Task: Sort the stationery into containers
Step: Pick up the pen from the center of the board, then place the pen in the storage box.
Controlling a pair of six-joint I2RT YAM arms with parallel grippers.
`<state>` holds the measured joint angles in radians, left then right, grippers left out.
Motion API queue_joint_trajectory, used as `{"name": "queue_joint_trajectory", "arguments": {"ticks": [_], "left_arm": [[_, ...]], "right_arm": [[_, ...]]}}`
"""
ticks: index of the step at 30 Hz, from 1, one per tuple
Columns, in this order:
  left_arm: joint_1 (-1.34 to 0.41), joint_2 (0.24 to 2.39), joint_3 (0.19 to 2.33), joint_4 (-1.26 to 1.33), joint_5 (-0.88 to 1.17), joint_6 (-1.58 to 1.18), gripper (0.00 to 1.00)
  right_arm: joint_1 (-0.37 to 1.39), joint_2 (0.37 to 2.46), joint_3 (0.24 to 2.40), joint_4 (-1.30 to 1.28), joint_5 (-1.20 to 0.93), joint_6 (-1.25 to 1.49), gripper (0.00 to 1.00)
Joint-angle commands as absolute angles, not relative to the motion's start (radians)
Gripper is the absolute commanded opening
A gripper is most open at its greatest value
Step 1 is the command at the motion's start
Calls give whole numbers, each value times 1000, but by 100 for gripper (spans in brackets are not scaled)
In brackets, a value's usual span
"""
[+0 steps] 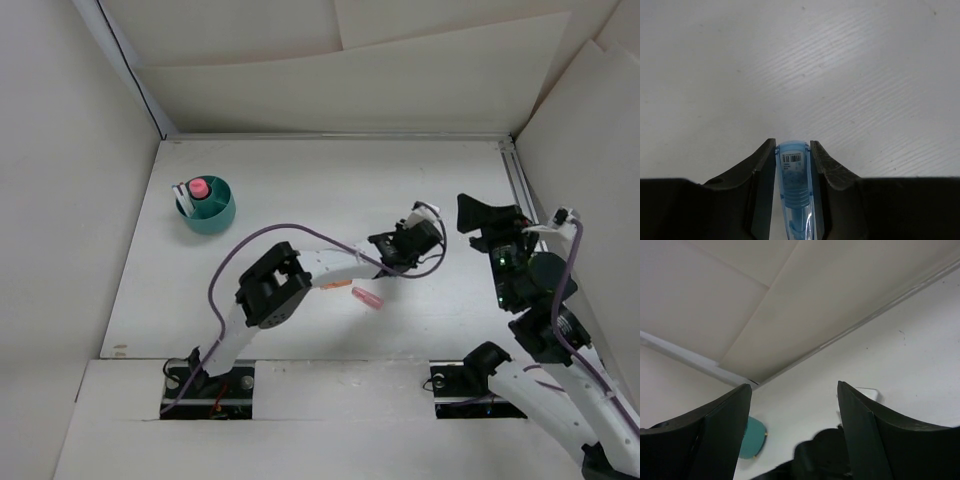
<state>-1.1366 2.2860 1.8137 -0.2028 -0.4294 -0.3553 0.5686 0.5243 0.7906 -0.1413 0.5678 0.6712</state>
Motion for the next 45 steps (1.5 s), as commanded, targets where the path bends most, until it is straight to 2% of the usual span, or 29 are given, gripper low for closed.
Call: {"name": "queue_joint_trajectory", "arguments": {"ticks": [1,8,13,20,26,32,45], "left_arm": [[-1054,2036,1701,-82,-485,-391,0],[-801,1827,1572,34,-483,-485,0],[-583,1700,1461,98,-546,-541,0],[-404,1626,1371,132,-661,-554,3],[-338,1690,1407,120,-816,-447,5],[-328,1793,1446,215,-957,-230,5],[-319,1910,1462,471,-1095,162,6]], "right_arm": [[565,463,830,-86,589,657,76],[565,472,807,-86,574,657,74],[565,638,776,-29,500,681,74],[565,828,742,87,383,690,74],[565,838,742,107,362,681,74],[565,847,742,107,362,672,74],[565,847,742,107,344,653,74]]}}
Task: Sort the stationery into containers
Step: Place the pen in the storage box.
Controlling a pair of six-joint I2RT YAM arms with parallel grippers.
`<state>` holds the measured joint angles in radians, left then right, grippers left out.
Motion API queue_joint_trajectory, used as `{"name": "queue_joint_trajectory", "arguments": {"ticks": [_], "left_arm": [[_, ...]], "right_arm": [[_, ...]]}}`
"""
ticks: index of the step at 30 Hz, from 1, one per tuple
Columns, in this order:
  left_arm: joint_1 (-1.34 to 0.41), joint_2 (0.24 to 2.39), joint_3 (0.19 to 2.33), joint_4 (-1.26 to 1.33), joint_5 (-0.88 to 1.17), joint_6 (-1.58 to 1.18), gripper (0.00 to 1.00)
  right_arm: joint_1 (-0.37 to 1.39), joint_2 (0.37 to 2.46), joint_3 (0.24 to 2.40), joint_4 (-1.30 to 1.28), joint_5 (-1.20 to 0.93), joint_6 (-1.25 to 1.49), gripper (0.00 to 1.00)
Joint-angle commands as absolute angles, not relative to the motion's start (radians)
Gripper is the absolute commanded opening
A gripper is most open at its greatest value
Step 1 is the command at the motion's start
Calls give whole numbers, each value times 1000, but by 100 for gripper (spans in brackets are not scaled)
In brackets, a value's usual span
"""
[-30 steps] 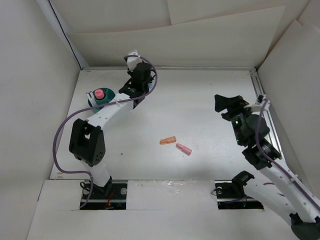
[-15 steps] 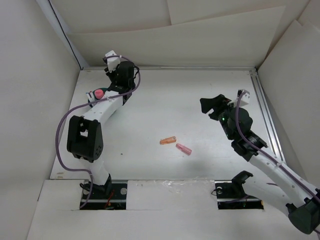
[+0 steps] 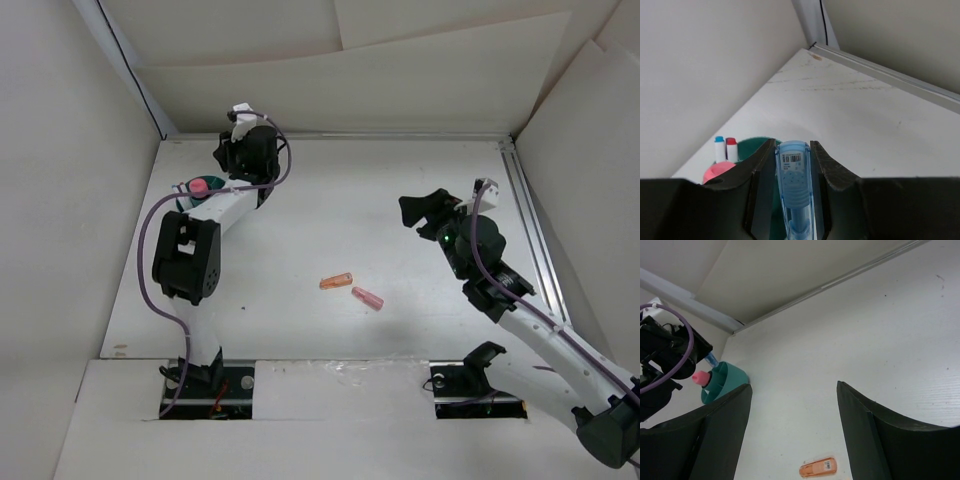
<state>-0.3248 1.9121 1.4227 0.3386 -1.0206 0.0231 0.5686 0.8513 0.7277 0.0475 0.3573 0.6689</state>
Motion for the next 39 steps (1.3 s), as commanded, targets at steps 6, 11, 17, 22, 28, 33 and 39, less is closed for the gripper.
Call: {"name": "queue_joint_trajectory", "arguments": {"ticks": [6,11,17,22,28,33,39], "left_arm": [[-310,1956,1420,691,-1144,406,7],[-310,1997,1402,854,-1176,578,7],[-301,2032,1393,882,-1177,588,7],[-301,2066,1375,939,-1186,633,8],[-301,2106,1374,963,-1186,652,8],[-301,2117,1355,985,-1195,652,10],[-301,2137,1345,1003,-1195,661,11]], "right_arm": [[565,847,742,107,344,644,74],[565,838,742,107,333,644,74],[565,838,742,107,333,644,74],[565,838,742,107,333,644,74],[565,838,742,107,333,635,74],[565,838,742,107,333,635,74],[565,838,742,107,333,635,74]]}}
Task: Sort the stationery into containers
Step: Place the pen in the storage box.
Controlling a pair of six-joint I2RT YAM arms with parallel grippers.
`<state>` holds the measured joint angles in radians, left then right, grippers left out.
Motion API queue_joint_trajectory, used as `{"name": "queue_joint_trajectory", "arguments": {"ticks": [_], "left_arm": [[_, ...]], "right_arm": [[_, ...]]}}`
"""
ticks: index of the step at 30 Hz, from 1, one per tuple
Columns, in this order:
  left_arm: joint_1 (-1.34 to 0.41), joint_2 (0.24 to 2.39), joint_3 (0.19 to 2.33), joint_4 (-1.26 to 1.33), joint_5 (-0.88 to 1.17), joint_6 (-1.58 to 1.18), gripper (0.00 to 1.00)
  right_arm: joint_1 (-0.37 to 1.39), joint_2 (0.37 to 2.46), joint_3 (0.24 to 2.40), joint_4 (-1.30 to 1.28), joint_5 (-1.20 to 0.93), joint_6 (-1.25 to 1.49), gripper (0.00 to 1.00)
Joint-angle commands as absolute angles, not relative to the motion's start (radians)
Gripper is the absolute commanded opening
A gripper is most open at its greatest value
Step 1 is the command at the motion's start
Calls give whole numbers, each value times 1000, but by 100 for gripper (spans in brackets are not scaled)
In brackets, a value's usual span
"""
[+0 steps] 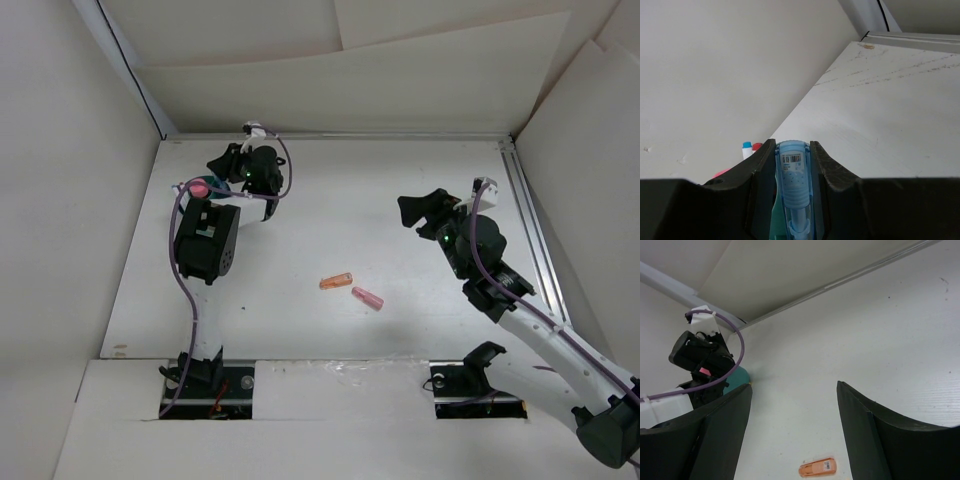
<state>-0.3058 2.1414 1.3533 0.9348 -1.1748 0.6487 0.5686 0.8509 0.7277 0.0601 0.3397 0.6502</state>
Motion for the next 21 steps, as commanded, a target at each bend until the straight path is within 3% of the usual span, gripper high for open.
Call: {"name": "queue_joint_trajectory", "arguments": {"ticks": [1,7,14,21], "left_arm": [[-301,2137,1345,1003,-1204,661,11],[-301,2155,1325,1023,-1215,670,15],[-301,2155,1293,1058,-1215,670,31],[-301,2137,1293,1058,-1224,670,38]], "right_arm": [[565,838,742,107,333,635,74],[565,838,742,107,333,635,74],[565,847,742,107,333,635,74],[565,847,742,107,324,635,74]]}}
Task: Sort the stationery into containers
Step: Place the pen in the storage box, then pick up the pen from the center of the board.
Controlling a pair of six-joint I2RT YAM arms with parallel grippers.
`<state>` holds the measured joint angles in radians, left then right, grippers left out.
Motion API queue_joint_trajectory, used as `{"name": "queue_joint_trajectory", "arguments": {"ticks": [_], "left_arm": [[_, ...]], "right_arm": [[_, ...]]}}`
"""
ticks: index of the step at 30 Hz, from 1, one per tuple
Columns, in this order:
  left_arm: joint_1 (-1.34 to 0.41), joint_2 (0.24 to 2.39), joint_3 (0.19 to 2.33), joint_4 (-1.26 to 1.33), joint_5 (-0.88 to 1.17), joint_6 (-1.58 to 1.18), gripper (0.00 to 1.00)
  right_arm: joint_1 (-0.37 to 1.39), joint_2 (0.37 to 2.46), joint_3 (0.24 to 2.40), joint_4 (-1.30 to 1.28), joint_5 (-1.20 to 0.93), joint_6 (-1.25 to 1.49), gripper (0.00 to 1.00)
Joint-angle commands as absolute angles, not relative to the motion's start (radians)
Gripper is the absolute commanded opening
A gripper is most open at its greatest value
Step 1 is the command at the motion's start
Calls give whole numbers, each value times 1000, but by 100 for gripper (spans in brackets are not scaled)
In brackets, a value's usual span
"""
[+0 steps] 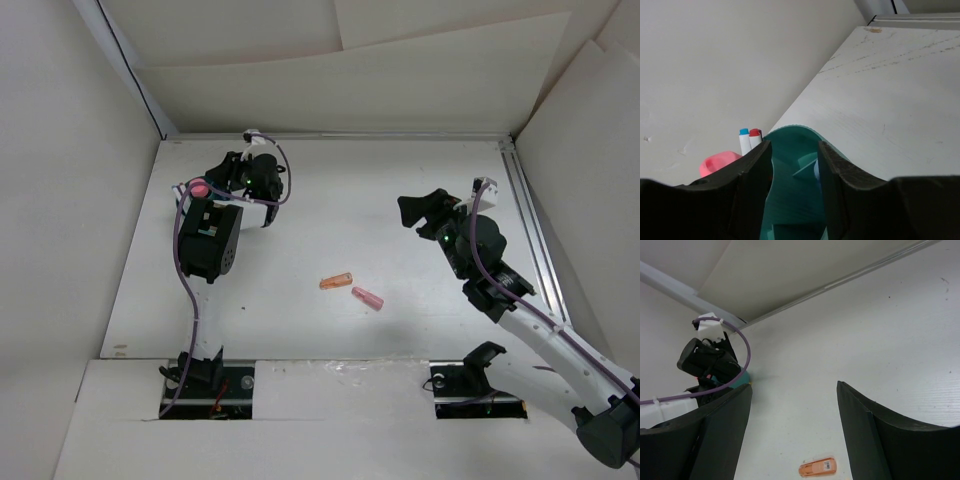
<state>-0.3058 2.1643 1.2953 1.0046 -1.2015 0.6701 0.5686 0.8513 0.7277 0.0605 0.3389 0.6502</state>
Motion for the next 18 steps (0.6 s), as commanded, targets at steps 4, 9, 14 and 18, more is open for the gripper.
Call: {"name": "queue_joint_trajectory", "arguments": {"ticks": [4,9,14,18], "left_arm": [[-301,2102,1293,1058,-1224,661,43],[-331,2001,1345,907,-1195,551,42],[-391,1918,1469,597,-1139,332,28],[-459,1858,1592,248,-1027,75,19]], "right_arm": [[565,847,742,117,315,635,74],[565,867,742,117,304,635,74],[565,867,742,117,304,635,74],[565,867,742,126,313,635,72]]}}
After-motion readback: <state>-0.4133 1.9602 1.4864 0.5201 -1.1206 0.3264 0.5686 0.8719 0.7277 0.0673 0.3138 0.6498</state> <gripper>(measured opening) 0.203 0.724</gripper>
